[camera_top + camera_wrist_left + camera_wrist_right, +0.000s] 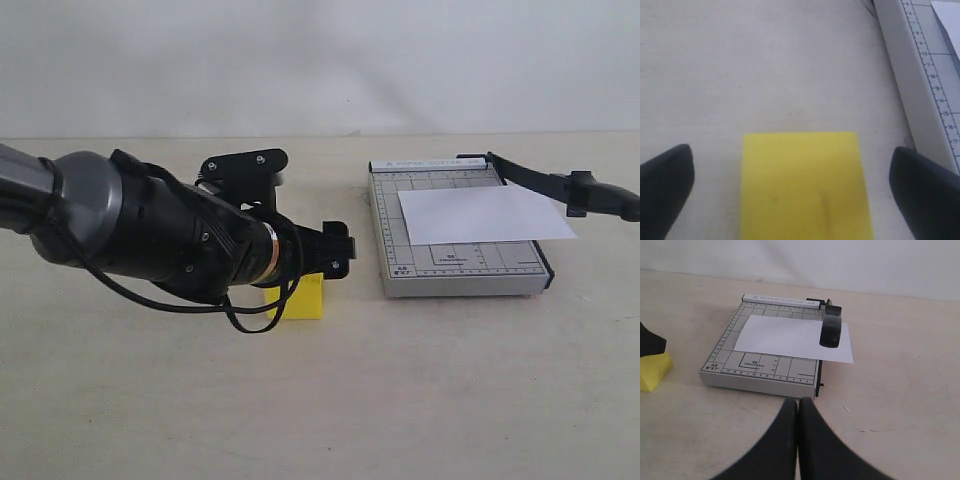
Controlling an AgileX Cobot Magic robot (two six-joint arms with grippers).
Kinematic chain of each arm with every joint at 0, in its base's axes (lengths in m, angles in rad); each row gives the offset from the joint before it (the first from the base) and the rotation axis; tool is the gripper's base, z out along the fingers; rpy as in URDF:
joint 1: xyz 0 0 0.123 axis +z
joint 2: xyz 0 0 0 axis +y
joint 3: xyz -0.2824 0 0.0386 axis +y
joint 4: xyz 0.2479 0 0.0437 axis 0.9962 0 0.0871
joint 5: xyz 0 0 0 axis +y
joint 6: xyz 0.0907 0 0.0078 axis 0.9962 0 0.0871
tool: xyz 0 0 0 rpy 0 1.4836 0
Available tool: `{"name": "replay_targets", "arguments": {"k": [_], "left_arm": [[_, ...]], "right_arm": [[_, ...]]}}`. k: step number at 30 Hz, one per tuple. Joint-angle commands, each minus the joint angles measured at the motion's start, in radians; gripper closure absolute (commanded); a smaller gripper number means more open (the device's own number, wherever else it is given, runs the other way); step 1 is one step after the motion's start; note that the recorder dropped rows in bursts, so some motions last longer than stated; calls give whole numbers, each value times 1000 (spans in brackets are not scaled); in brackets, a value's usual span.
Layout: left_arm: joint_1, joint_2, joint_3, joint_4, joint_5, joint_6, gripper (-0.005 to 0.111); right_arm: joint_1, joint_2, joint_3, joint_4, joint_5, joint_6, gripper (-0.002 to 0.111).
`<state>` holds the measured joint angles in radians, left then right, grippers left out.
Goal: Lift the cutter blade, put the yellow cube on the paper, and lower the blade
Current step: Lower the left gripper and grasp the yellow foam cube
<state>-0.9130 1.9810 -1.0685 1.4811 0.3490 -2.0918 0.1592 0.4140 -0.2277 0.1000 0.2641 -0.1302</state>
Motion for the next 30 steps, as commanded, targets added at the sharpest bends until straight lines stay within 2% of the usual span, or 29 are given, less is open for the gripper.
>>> {"name": "replay_targets", "arguments": {"k": [1, 9, 12, 15, 19, 21, 26, 30], "left_arm": [[17, 4, -5, -1, -66, -11, -3], [20, 40, -8, -13, -103, -11, -3], [20, 40, -13, -38, -117, -11, 2], [20, 40, -15, -67, -114, -11, 22], [20, 38, -15, -76, -113, -11, 69], [20, 37, -15, -76, -113, 1, 99], [20, -18, -15, -74, -110, 131, 102], [3, -161, -15, -68, -198, 214, 102]], "right_arm": [[0, 4, -4, 0, -2, 0, 108], [0, 4, -4, 0, -2, 0, 108], [0, 4, -4, 0, -2, 2, 108], [0, 4, -4, 0, -2, 2, 108], [0, 4, -4, 0, -2, 2, 108], [0, 4, -4, 0, -2, 2, 108], [0, 4, -4, 0, -2, 2, 108], [0, 4, -4, 0, -2, 2, 108]]}}
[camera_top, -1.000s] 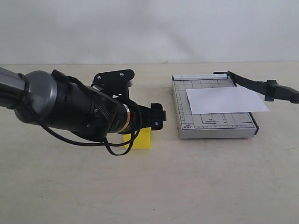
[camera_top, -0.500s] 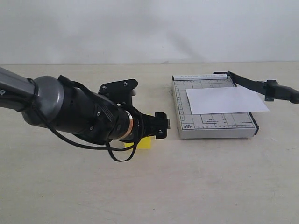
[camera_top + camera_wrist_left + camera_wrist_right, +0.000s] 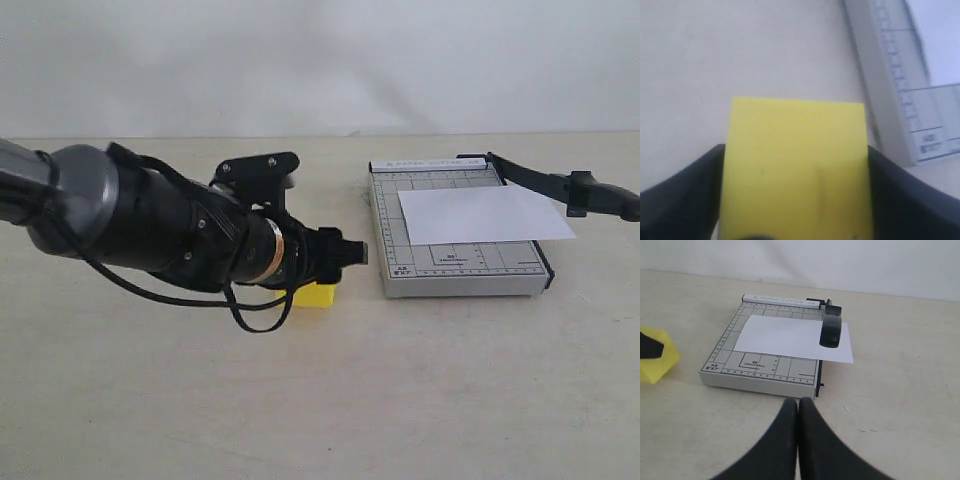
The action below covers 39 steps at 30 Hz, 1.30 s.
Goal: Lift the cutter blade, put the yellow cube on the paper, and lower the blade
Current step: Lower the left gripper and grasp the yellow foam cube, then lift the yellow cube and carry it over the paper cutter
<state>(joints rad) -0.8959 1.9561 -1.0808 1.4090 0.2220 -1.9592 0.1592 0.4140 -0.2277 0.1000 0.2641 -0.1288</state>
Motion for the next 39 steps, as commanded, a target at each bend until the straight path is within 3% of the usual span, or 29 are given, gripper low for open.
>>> {"name": "replay_targets", "arguments": {"k": [1, 4, 7, 9, 12, 18, 22, 26, 34, 39], "left_arm": [[-16, -166, -7, 21, -125, 111, 102], [-7, -202, -58, 97, -222, 196, 102], [41, -124, -160, 112, -367, 203, 102], [72, -36, -262, 162, -476, 154, 102], [85, 90, -436, 335, -505, -62, 102], [95, 302, -725, 335, -618, -139, 102], [95, 360, -757, 335, -641, -142, 102], [95, 355, -757, 335, -804, -142, 102], [94, 305, -757, 335, -785, -142, 102], [94, 225, -757, 335, -894, -142, 102]], "right_arm": [[0, 4, -4, 0, -2, 0, 108], [0, 4, -4, 0, -2, 0, 108], [0, 4, -4, 0, -2, 0, 108], [0, 4, -4, 0, -2, 0, 108], [0, 4, -4, 0, -2, 0, 108], [0, 4, -4, 0, -2, 0, 108], [0, 4, -4, 0, -2, 0, 108], [0, 4, -4, 0, -2, 2, 108], [0, 4, -4, 0, -2, 7, 108], [0, 4, -4, 0, -2, 10, 108]]}}
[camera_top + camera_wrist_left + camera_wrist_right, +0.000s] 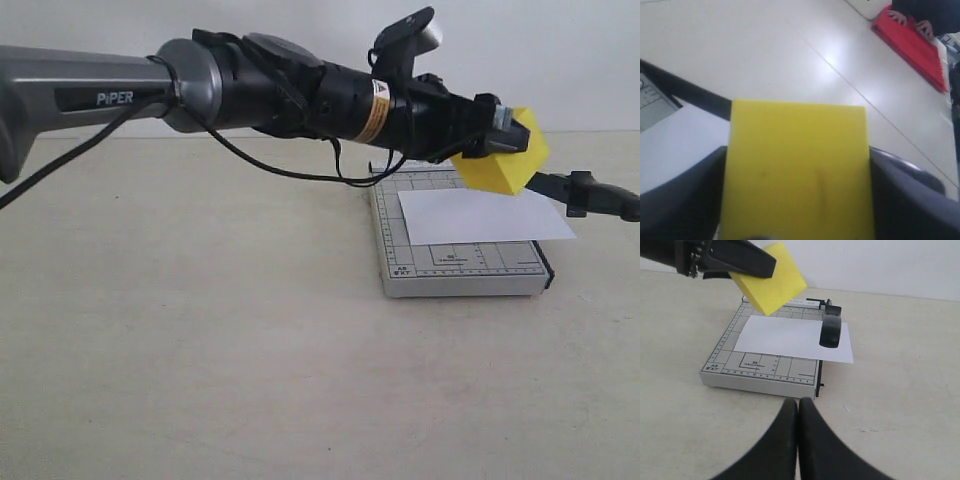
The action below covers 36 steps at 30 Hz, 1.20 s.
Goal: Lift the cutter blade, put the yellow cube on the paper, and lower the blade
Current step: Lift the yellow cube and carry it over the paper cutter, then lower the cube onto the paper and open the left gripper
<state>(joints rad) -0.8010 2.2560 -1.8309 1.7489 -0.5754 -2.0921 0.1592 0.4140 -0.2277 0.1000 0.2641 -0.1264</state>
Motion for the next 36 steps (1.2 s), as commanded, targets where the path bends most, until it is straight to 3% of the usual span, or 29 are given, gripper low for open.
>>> {"name": "replay_targets", "arguments": {"k": [1, 5, 8, 11, 14, 17, 18, 19, 20, 21, 22, 24, 25, 27, 29, 31, 33, 35, 36], "left_arm": [[-1, -90, -7, -4, -145, -9, 102], [3, -147, 5, -4, -466, 16, 102], [13, -148, 33, -4, -632, 53, 102], [39, -138, 74, -4, -582, 51, 102], [53, -138, 128, -4, -259, 51, 102], [57, -138, 167, -4, 164, 35, 102], [50, -138, 178, -4, 447, 40, 102], [47, -138, 181, -4, 538, 50, 102], [37, -138, 181, -4, 680, 170, 102], [29, -138, 181, -4, 728, 251, 102], [-6, -138, 181, -4, 836, 515, 102], [-70, -137, 181, -4, 995, 846, 102], [-103, -137, 181, -21, 1064, 879, 102], [-162, -152, 181, -232, 1122, 905, 102], [-187, -170, 181, -630, 1076, 1008, 102], [-185, -184, 173, -1080, 1016, 1247, 102], [-169, -187, 103, -1452, 1047, 1528, 102], [-136, -163, -5, -1659, 1086, 1737, 102], [-124, -147, -42, -1689, 1106, 1771, 102]], "right_arm": [[0, 4, -4, 0, -2, 7, 108], [0, 4, -4, 0, -2, 7, 108], [0, 4, -4, 0, -2, 7, 108], [0, 4, -4, 0, -2, 7, 108], [0, 4, -4, 0, -2, 12, 108], [0, 4, -4, 0, -2, 12, 108], [0, 4, -4, 0, -2, 12, 108], [0, 4, -4, 0, -2, 12, 108], [0, 4, -4, 0, -2, 12, 108], [0, 4, -4, 0, -4, 11, 108], [0, 4, -4, 0, -4, 11, 108], [0, 4, -4, 0, -6, 14, 108], [0, 4, -4, 0, -6, 14, 108], [0, 4, -4, 0, -6, 14, 108], [0, 4, -4, 0, -6, 14, 108], [0, 4, -4, 0, -6, 14, 108], [0, 4, -4, 0, -6, 16, 108], [0, 4, -4, 0, -6, 16, 108], [0, 4, -4, 0, -6, 16, 108]]}}
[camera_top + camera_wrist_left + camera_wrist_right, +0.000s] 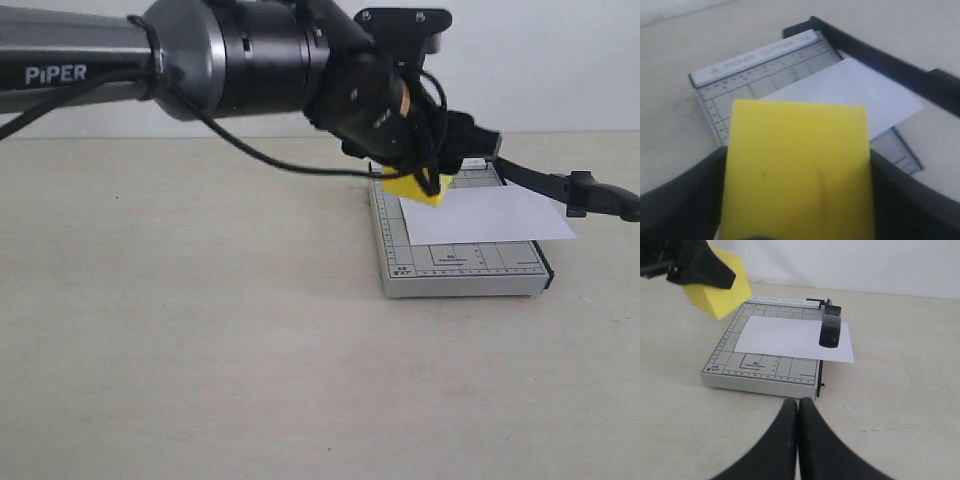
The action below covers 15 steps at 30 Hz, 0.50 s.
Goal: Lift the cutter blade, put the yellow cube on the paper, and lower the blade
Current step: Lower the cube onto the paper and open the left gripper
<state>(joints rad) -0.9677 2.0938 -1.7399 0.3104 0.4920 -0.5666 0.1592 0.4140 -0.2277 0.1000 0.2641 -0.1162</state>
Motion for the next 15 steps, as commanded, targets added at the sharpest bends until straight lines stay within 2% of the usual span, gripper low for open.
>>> {"name": "replay_targets", "arguments": {"k": [1, 2, 4, 6, 10, 15], "left_arm": [[77, 69, -243, -310, 114, 277, 102], [91, 96, -301, -333, 147, 294, 102], [137, 230, -486, -485, 317, 423, 102], [139, 308, -566, -506, 370, 487, 102], [115, 410, -650, -513, 358, 567, 102], [115, 436, -657, -513, 291, 600, 102]], "right_arm": [[0, 4, -4, 0, -6, 6, 108], [0, 4, -4, 0, -6, 6, 108], [0, 4, -4, 0, -6, 6, 108], [0, 4, -4, 0, -6, 6, 108], [0, 4, -4, 0, -6, 6, 108], [0, 4, -4, 0, -6, 6, 108]]}}
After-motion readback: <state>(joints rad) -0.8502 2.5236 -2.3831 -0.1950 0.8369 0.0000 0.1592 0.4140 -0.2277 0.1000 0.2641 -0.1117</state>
